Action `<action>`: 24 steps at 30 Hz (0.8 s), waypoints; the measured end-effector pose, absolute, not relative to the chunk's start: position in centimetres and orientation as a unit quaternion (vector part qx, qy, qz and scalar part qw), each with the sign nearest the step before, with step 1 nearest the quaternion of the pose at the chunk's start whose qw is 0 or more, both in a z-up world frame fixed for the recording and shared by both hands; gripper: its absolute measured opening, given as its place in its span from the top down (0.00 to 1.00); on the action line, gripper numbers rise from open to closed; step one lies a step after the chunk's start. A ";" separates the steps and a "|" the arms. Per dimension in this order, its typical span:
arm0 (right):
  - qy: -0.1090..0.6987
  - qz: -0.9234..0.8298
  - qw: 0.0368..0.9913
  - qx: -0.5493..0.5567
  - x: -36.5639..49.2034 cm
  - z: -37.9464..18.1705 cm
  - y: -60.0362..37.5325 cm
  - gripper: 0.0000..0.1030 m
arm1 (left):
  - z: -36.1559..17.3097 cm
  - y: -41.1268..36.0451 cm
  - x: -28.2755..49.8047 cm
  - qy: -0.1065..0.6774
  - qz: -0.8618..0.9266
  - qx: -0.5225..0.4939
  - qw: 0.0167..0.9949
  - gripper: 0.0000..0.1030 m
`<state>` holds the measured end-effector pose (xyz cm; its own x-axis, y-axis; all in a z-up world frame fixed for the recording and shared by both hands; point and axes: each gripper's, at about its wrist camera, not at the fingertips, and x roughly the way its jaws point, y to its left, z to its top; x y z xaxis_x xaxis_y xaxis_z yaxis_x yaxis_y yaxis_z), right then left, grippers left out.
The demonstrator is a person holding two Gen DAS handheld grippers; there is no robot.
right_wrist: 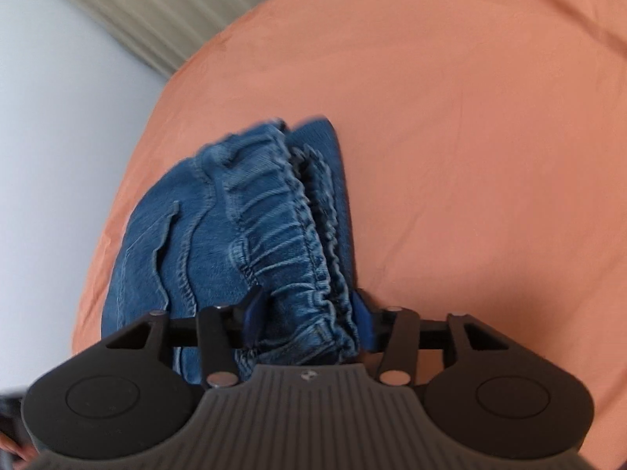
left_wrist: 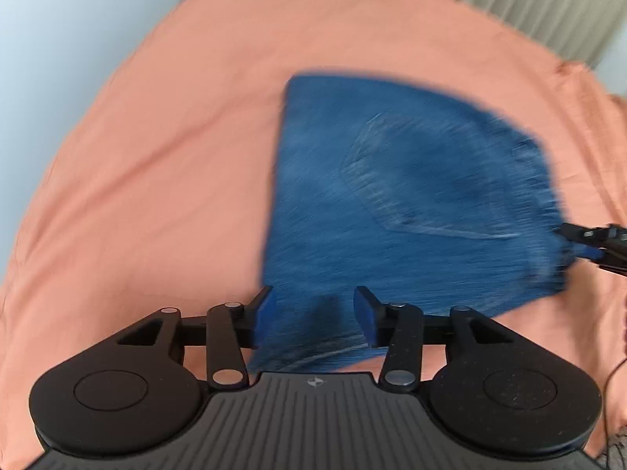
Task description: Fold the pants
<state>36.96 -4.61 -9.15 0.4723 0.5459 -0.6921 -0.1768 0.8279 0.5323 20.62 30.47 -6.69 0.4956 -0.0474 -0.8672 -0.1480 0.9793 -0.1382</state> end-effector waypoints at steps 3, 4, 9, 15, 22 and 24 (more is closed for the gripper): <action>0.427 0.239 0.859 0.148 34.8 -5.4 -4.8 0.42 | -3.1 28.1 19.2 0.456 0.015 -0.079 0.886 0.44; 0.411 0.247 0.867 0.132 34.0 -4.0 -4.8 0.42 | -1.8 27.2 18.6 0.438 0.016 -0.069 0.896 0.41; 0.312 0.292 0.902 0.062 28.2 3.3 -4.1 0.26 | 4.9 21.7 15.1 0.310 0.038 0.017 0.950 0.19; 0.203 0.308 0.929 0.020 20.7 9.0 -4.5 0.22 | 9.9 17.7 11.2 0.218 0.068 0.020 0.973 0.06; 0.151 0.286 0.946 -0.006 14.3 9.5 -5.3 0.22 | 9.7 13.9 6.5 0.169 0.125 0.050 0.976 0.00; 0.147 0.283 0.948 -0.005 12.8 8.9 -5.4 0.21 | 8.5 13.1 5.6 0.174 0.133 0.061 0.974 0.00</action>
<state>12.83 -5.44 8.91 0.7974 0.5342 -0.2808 -0.5371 0.8403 0.0734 5.60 13.06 8.55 0.9039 0.2800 -0.3235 -0.2378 0.9573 0.1642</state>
